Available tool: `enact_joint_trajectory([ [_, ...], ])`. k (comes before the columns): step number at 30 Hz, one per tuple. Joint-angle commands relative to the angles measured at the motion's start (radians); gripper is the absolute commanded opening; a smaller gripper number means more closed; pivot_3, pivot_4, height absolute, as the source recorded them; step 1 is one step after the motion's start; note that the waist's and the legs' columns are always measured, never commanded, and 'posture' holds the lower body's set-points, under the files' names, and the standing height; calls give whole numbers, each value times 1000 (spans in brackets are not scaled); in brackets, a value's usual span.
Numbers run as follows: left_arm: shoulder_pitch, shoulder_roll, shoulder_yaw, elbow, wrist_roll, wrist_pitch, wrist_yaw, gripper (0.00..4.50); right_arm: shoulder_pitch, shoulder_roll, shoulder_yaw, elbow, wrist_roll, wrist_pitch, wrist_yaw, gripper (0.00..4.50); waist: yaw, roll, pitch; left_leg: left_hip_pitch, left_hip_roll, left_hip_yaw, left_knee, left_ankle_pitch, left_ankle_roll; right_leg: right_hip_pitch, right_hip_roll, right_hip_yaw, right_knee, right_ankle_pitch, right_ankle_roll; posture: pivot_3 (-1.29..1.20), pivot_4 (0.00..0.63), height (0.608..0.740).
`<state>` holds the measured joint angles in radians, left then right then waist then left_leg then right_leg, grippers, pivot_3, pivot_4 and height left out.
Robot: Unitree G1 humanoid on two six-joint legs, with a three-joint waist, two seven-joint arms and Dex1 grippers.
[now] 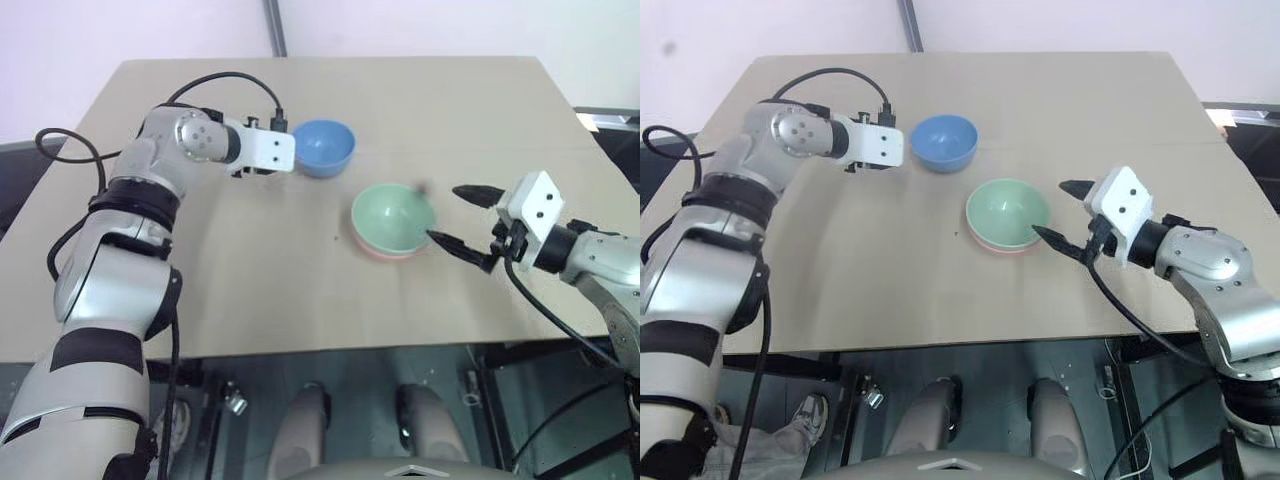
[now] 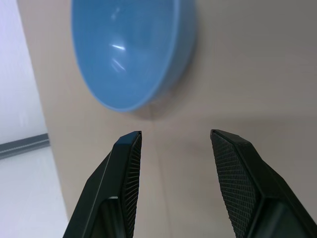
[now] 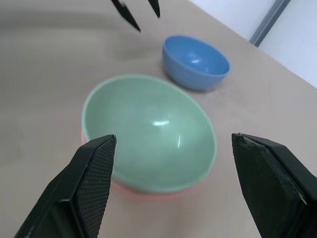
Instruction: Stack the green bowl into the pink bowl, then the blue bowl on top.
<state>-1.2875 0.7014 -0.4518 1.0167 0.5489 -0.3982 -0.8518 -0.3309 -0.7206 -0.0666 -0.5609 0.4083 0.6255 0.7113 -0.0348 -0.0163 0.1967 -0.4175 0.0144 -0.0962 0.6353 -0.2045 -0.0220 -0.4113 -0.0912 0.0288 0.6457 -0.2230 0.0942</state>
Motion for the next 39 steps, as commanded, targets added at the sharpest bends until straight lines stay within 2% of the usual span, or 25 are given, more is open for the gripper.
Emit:
enact_joint_trajectory([
  [1, -38, 1, -10, 42, 29, -28, 45, 2332, -33, -2, -32, -32, 38, 59, -27, 4082, -2, 0, 0, 0, 0, 0, 0, 0, 0, 0, 0, 0, 0, 0, 0, 0, 150, 740],
  [6, -56, -11, -23, 85, 51, -49, 68, 2332, -67, -2, -46, -47, 69, 140, -78, 4082, -4, 0, 0, 0, 0, 0, 0, 0, 0, 0, 0, 0, 1, 0, 0, 0, 150, 740],
  [14, -66, -59, -49, 135, 104, -45, 159, 2332, -77, -17, -43, -67, 71, 153, -103, 4082, -2, 0, 0, 0, 0, 0, 0, 0, 0, 0, 0, 0, 1, 0, 0, 0, 150, 740],
  [15, -68, -63, -54, 138, 112, -54, 170, 1825, -77, -19, -42, -68, 70, 152, -104, 4082, -1, 0, 0, 0, 0, 0, 0, 0, 0, 0, 0, 0, 1, 0, 0, 0, 150, 740],
  [16, -70, -67, -60, 140, 117, -62, 179, 1578, -77, -20, -41, -70, 69, 152, -106, 4082, -2, 0, 0, 0, 0, 0, 0, 0, 0, 0, 0, 0, 1, 0, 0, 0, 150, 740],
  [18, -75, -77, -70, 149, 126, -70, 203, 733, -78, -22, -39, -69, 66, 148, -107, 4082, -2, 0, 0, 0, 0, 0, 0, 0, 0, 0, 0, 0, 1, 0, 0, 0, 150, 740],
  [19, -79, -82, -77, 154, 135, -72, 217, 205, -78, -22, -39, -66, 65, 145, -107, 4082, -3, 0, 0, 0, 0, 0, 0, 0, 0, 0, 0, 0, 1, 0, 0, 0, 150, 740],
  [20, -82, -84, -82, 158, 142, -75, 227, 95, -77, -23, -39, -65, 65, 143, -107, 4082, -4, 0, 0, 0, 0, 0, 0, 0, 0, 0, 0, 0, 1, 0, 0, 0, 150, 740],
  [32, -96, -92, -91, 167, 136, -126, 242, 95, -70, -28, -37, -66, 60, 131, -108, 4082, -3, 0, 0, 0, 0, 0, 0, 0, 0, 0, 0, 0, 1, 0, 0, 0, 150, 740],
  [35, -107, -86, -91, 165, 136, -145, 225, 859, -68, -26, -36, -66, 58, 127, -108, 4082, -3, 0, 0, 0, 0, 0, 0, 0, 0, 0, 0, 0, 1, 0, 0, 0, 150, 740],
  [36, -110, -87, -89, 166, 134, -147, 228, 1410, -68, -26, -36, -66, 58, 126, -108, 4082, -3, 0, 0, 0, 0, 0, 0, 0, 0, 0, 0, 0, 1, 0, 0, 0, 150, 740],
  [39, -117, -100, -92, 176, 140, -133, 244, 2660, -68, -26, -34, -66, 56, 124, -109, 4082, -3, 0, 0, 0, 0, 0, 0, 0, 0, 0, 0, 0, 1, 0, 0, 0, 150, 740],
])
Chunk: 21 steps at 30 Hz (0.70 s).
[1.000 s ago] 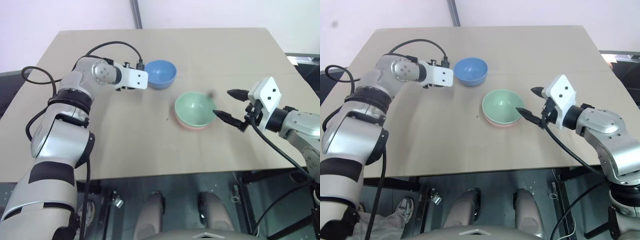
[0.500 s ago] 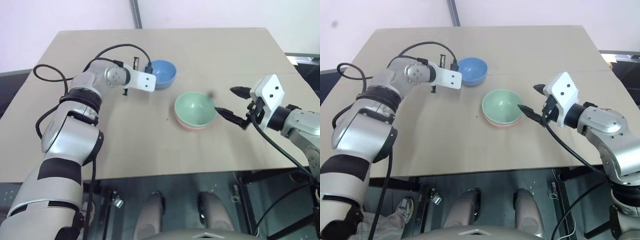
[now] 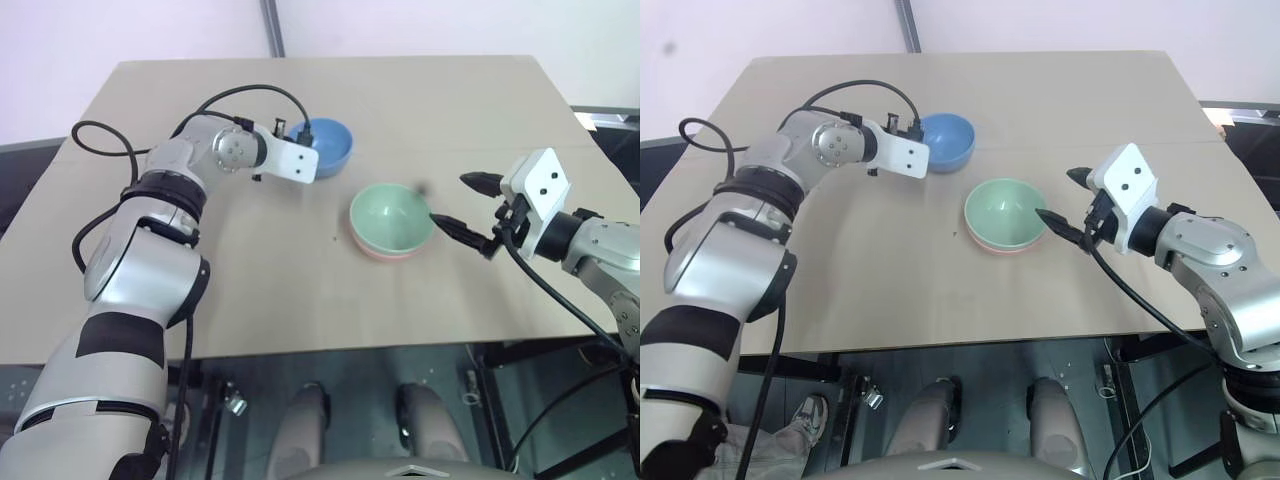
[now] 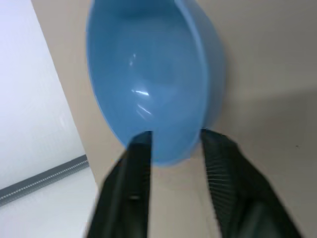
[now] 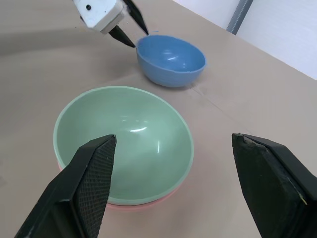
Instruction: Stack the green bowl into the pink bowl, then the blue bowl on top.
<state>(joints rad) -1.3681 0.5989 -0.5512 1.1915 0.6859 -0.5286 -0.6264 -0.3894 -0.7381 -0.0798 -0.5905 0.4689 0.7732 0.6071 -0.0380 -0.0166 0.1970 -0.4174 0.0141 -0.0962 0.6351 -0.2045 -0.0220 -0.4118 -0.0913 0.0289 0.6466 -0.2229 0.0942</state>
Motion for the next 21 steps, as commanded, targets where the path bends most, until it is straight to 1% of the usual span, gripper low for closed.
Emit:
enact_joint_trajectory([
  [1, -35, -1, 0, 7, 11, 1, 24, 2901, -9, -8, -20, -36, -6, -24, -5, 4082, 0, 0, 0, 0, 0, 0, 0, 0, 0, 0, 0, 0, 0, 0, 0, 0, 150, 740],
  [9, -24, -48, -30, 44, 46, 19, 51, 2901, 0, -13, -24, -45, -4, -19, -3, 4082, 0, 0, 0, 0, 0, 0, 0, 0, 0, 0, 0, 0, 0, 0, 0, 0, 150, 740],
  [10, -23, -53, -33, 48, 49, 19, 52, 2677, 1, -13, -25, -47, -3, -19, -2, 4082, 0, 0, 0, 0, 0, 0, 0, 0, 0, 0, 0, 0, 0, 0, 0, 0, 150, 740],
  [12, -19, -60, -40, 56, 53, 20, 61, 2091, 5, -16, -27, -50, -2, -18, -2, 4082, 0, 0, 0, 0, 0, 0, 0, 0, 0, 0, 0, 0, 0, 0, 0, 0, 150, 740],
  [16, -17, -71, -44, 71, 59, 32, 75, 72, 7, -18, -27, -51, -2, -17, -2, 4082, -1, 0, 0, 0, 0, 0, 0, 0, 0, 0, 0, 0, 0, 0, 0, 0, 150, 740],
  [19, -16, -73, -37, 73, 52, 23, 78, 72, 10, -19, -30, -53, -4, -16, -5, 4082, 0, 0, 0, 0, 0, 0, 0, 0, 0, 0, 0, 0, 1, 0, 0, 0, 150, 740],
  [21, -17, -67, -20, 62, 28, -12, 56, 72, 10, -20, -30, -51, -6, -18, -6, 4082, 0, -1, 0, 0, 0, 0, 0, 0, 0, 0, 0, 0, 0, 0, 0, 0, 150, 740],
])
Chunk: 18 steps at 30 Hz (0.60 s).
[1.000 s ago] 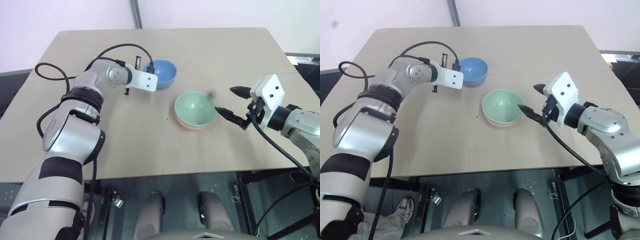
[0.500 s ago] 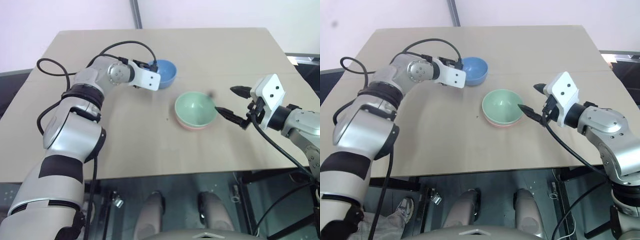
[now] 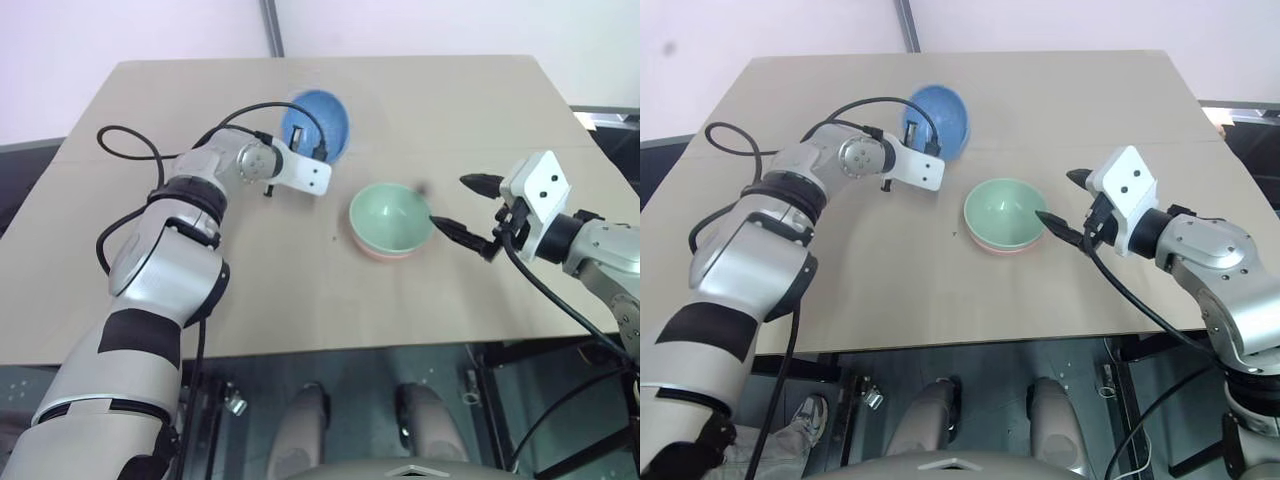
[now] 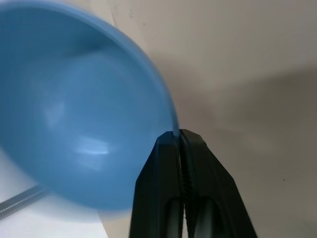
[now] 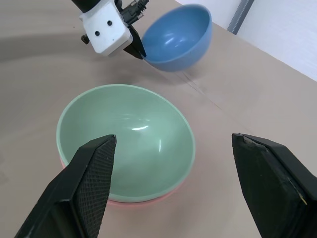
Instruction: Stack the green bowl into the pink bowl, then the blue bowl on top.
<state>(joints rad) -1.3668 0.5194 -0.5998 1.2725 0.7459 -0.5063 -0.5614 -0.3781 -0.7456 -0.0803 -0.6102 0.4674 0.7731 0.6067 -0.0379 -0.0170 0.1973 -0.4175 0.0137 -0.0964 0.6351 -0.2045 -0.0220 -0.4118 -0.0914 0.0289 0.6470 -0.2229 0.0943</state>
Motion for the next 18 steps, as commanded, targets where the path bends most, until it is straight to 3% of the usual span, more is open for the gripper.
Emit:
enact_joint_trajectory([
  [1, -21, 16, 41, -28, -50, -52, -30, 72, -2, -12, -29, -30, -7, -20, -6, 4082, 0, 0, 0, 0, 0, 0, 0, 0, 0, 0, 0, 0, 0, 0, 0, 0, 150, 740],
  [4, -23, 33, 76, -71, -113, -152, -104, 72, -1, -11, -30, -27, -11, -23, -7, 4082, 0, 0, 0, 0, 0, 0, 0, 0, 0, 0, 0, 0, 0, 0, 0, 0, 150, 740],
  [9, 14, 45, 184, -248, -394, -306, -424, 72, 3, -7, -40, -26, -14, -24, -15, 4082, 1, 0, 0, -1, 0, 0, 0, 0, 0, 0, 0, 0, 0, 0, 0, 0, 150, 740],
  [14, 136, 104, 232, -604, -788, -183, -863, 72, 9, -7, -57, -23, -23, -22, -31, 4082, -7, 1, 0, 0, 0, 1, 0, 0, 0, 0, -1, 0, 0, 0, -1, 0, 150, 740],
  [18, 169, 148, 237, -742, -880, -100, -1013, 72, 28, -14, -78, -26, -27, -21, -39, 4082, -5, 1, 0, 1, 0, 0, 0, 0, 0, 0, 0, 1, 2, 0, -1, 0, 150, 740],
])
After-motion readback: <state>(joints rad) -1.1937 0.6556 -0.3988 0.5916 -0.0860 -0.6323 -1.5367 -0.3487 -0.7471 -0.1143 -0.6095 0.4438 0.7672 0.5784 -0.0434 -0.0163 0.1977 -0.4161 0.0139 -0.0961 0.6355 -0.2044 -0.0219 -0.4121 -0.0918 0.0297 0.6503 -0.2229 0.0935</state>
